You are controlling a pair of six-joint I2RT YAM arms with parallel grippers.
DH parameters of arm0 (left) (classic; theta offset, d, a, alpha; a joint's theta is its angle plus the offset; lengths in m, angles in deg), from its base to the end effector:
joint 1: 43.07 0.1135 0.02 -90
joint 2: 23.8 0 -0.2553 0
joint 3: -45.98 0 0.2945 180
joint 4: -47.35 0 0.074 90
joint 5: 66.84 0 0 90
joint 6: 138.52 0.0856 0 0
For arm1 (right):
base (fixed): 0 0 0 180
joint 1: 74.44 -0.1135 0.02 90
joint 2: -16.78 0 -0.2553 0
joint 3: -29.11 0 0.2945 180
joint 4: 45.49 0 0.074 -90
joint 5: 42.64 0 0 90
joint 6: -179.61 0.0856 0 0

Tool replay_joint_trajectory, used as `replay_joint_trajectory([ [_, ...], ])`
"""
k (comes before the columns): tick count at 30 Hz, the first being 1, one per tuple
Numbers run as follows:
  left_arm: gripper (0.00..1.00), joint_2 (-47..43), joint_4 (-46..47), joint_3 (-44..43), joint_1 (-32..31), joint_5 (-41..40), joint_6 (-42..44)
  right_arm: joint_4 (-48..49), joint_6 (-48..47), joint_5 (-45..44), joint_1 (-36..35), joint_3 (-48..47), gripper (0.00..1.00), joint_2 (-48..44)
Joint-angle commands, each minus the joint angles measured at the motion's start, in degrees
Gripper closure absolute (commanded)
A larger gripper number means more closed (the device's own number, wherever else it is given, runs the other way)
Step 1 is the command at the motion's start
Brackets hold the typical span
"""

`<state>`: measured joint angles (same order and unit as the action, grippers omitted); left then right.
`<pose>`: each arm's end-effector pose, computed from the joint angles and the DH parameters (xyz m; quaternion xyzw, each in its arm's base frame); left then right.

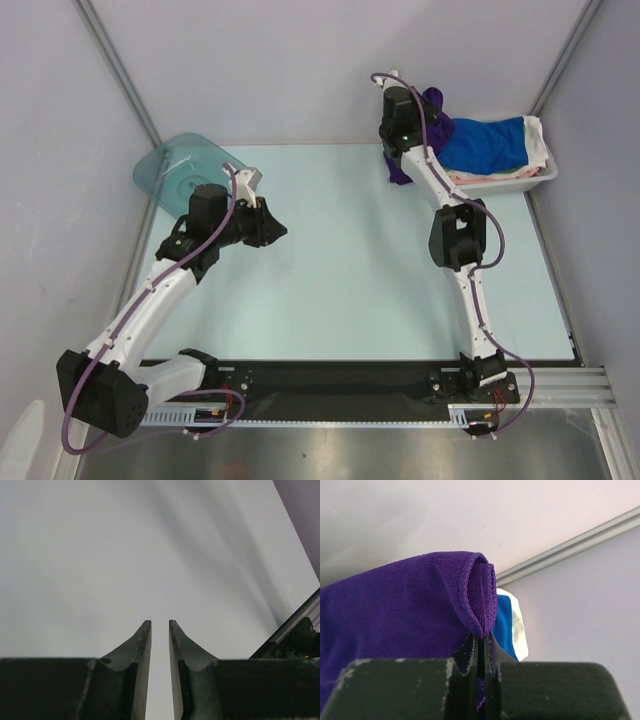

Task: Fold and stack the towels
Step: Neatly place the folded towel into the bin

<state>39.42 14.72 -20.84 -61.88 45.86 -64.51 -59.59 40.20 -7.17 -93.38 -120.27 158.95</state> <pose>0.3042 -0.1385 0.2857 0.1206 0.8422 -0.3106 0.4239 0.6248 0.1407 0.2922 -0.1222 0.7210 -0.4857 0.4788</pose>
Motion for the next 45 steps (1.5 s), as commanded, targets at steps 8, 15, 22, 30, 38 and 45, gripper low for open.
replay_joint_trajectory([
  [8, 0.75, 0.1, 1.8, 0.5, 0.4, 1.6, 0.9, -3.5, 7.7, 6.4, 4.5, 1.1, 1.0, -13.4],
  [15, 0.75, 0.3, 2.0, 0.5, 0.4, 2.2, 0.8, -5.3, 11.2, 9.6, 6.6, 0.0, 1.0, -16.4],
  [22, 0.75, 0.6, 2.2, 0.6, 0.4, 2.4, 0.7, -7.1, 15.7, 12.2, 10.1, 1.2, 1.0, -19.1],
  [30, 0.75, 1.2, 2.3, 0.8, 0.4, 3.0, 0.5, -9.5, 23.4, 18.6, 15.5, 5.9, 1.0, -20.8],
  [38, 0.75, 2.0, 2.3, 0.8, 0.4, 3.5, 0.5, -8.6, 30.7, 23.8, 21.7, 11.8, 1.0, -18.9],
  [45, 0.74, 2.7, 2.3, 0.8, 0.4, 3.5, 0.6, -6.7, 37.2, 28.8, 25.7, 16.8, 0.82, -16.7],
])
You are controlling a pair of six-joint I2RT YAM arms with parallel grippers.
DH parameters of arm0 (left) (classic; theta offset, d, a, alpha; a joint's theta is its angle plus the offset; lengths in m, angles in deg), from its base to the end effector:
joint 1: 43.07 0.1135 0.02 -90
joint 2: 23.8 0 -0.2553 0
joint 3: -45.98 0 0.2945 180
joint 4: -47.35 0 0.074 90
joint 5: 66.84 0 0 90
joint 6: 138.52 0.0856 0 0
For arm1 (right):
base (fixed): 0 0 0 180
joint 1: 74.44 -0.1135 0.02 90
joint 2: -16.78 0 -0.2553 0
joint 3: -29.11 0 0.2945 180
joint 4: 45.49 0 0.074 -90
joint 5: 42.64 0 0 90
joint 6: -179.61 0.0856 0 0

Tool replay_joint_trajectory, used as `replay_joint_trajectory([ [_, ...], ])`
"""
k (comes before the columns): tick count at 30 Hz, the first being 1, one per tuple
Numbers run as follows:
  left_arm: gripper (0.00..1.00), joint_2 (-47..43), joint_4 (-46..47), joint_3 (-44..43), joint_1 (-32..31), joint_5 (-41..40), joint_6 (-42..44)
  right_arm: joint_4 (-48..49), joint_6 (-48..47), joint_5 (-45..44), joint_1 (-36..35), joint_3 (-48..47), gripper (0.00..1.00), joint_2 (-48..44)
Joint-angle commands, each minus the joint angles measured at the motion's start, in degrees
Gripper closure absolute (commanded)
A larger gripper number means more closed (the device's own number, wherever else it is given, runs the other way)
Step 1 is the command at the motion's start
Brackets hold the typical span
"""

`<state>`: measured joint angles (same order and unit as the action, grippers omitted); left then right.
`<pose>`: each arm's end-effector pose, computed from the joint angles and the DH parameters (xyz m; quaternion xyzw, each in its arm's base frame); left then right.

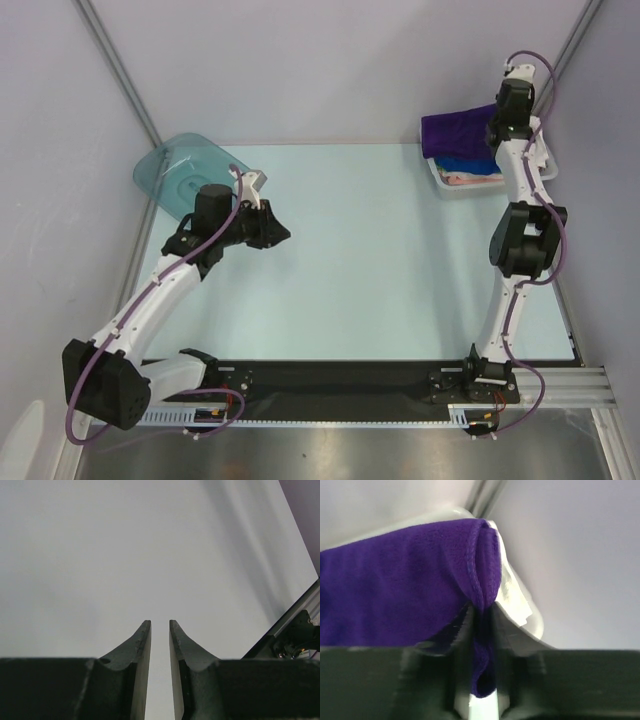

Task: Fold and stack the towels
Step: Neatly place the folded towel into the bin

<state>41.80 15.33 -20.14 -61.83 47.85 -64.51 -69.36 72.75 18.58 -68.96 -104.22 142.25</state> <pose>0.3090 -0.1427 0.2694 0.1250 0.8495 -0.3206 0.3998 0.5964 -0.0986 0.3206 0.0721 0.7846 -0.3076 0.5334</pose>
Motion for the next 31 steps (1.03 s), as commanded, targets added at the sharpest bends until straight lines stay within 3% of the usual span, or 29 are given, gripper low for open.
replay_joint_trajectory([
  [1, 0.74, 0.3, 1.6, 0.1, 0.4, 1.4, 0.6, 3.4, 5.2, 3.4, 1.6, 1.3, 0.73, 0.5],
  [2, 0.73, 0.3, 1.7, 0.1, 0.4, 1.4, 0.7, 2.6, 6.7, 4.4, 2.2, 1.3, 0.55, 0.9],
  [4, 0.73, 0.2, 1.8, 0.2, 0.4, 1.2, 0.5, 1.8, 8.2, 6.1, 2.7, 1.0, 0.39, 0.9],
  [5, 0.73, 0.2, 1.8, 0.2, 0.4, 1.1, 0.6, 1.5, 9.2, 6.6, 3.0, 0.7, 0.23, 0.9],
  [8, 0.73, 0.3, 1.7, 0.1, 0.4, 1.2, 0.5, -0.9, 11.8, 8.7, 3.3, -1.6, 0.01, 0.7],
  [15, 0.73, -0.4, 1.5, 0.1, 0.4, 0.3, 1.0, -12.0, 21.4, 18.6, 3.2, -11.6, 0.0, -1.9],
  [18, 0.73, -1.1, 1.3, 0.1, 0.4, -0.5, 1.2, -15.2, 28.2, 24.0, 2.2, -10.3, 0.0, -6.7],
  [25, 0.73, -3.1, 1.0, 0.1, 0.4, -2.5, 1.7, -5.0, 29.6, 20.3, -8.5, 17.0, 0.0, -27.9],
  [26, 0.73, -3.2, 0.9, 0.0, 0.5, -2.5, 1.7, -3.2, 29.3, 20.2, -9.8, 24.6, 0.0, -30.3],
  [31, 0.73, -4.3, 0.8, 0.3, 0.5, -3.6, 1.8, -0.6, 31.3, 19.8, -12.9, 38.0, 0.0, -41.7],
])
